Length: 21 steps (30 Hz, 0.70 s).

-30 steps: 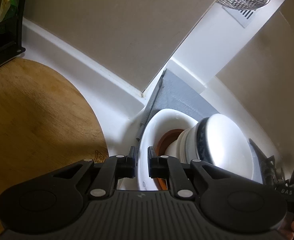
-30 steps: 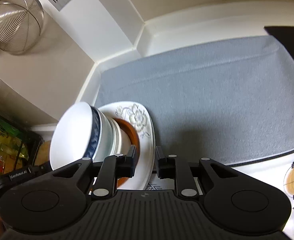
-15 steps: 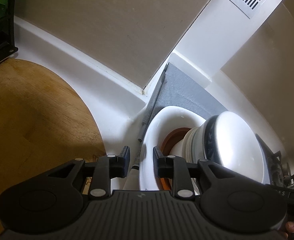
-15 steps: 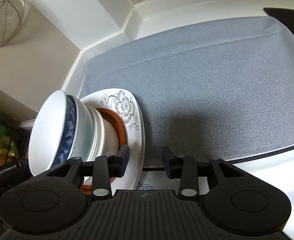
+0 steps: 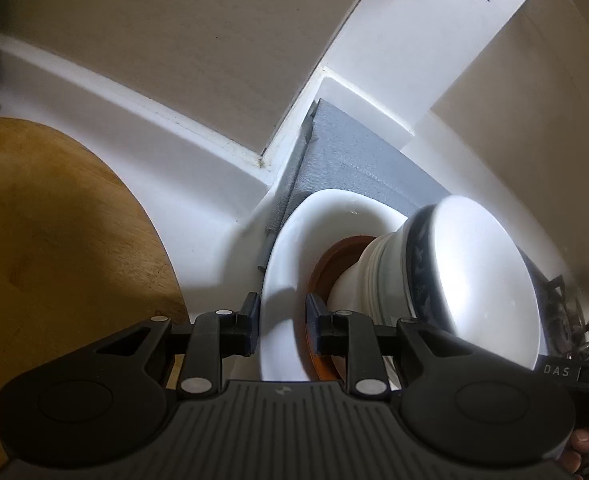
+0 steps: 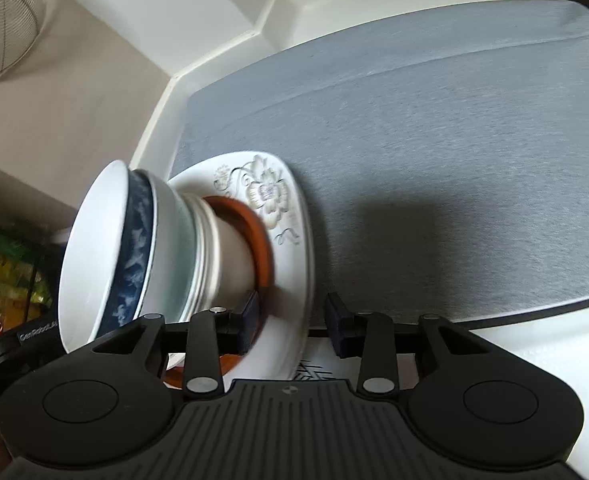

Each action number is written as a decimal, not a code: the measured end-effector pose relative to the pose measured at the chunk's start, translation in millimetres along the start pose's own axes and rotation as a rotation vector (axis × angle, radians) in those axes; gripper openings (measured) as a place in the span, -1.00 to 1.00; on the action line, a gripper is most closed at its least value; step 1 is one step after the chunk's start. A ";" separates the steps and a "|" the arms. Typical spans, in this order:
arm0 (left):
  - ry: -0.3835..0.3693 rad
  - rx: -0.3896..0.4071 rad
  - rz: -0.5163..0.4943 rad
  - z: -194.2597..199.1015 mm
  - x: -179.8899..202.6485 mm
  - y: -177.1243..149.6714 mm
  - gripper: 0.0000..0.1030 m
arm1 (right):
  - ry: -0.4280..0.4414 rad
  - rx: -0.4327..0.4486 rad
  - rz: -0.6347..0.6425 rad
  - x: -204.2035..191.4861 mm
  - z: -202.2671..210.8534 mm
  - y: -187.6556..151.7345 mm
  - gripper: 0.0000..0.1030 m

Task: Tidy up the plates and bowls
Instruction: 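Lower the bowl stack with both tools onto the orange plate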

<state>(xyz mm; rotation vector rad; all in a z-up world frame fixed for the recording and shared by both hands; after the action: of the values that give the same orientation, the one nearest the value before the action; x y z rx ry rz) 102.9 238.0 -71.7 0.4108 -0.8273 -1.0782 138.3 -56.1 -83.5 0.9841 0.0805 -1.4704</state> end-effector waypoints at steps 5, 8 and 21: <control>0.018 0.009 -0.019 2.9 6.7 -4.2 -0.48 | 0.025 -0.002 -0.029 6.8 0.8 1.4 -0.41; 0.023 0.005 -0.037 2.9 18.8 -7.5 -0.48 | 0.019 0.007 -0.026 10.4 4.2 3.0 -0.41; -0.054 -0.044 -0.131 -30.5 121.3 -37.7 -0.48 | -0.057 0.071 -0.108 88.1 58.1 22.1 -0.42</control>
<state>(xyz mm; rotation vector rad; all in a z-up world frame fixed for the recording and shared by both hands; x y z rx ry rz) 130.2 110.2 -69.0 0.4051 -0.8317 -1.2314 142.5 -163.7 -88.6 1.0080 0.0410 -1.6089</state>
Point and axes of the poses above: each gripper's, at about its wrist camera, not at the fingertips, and z roughly against the way its jaws point, x to its right, y to its top, the point moved 1 cm from there along -z, roughly the way its jaws point, and after that the axes turned 11 degrees about x, right-handed, at the moved point
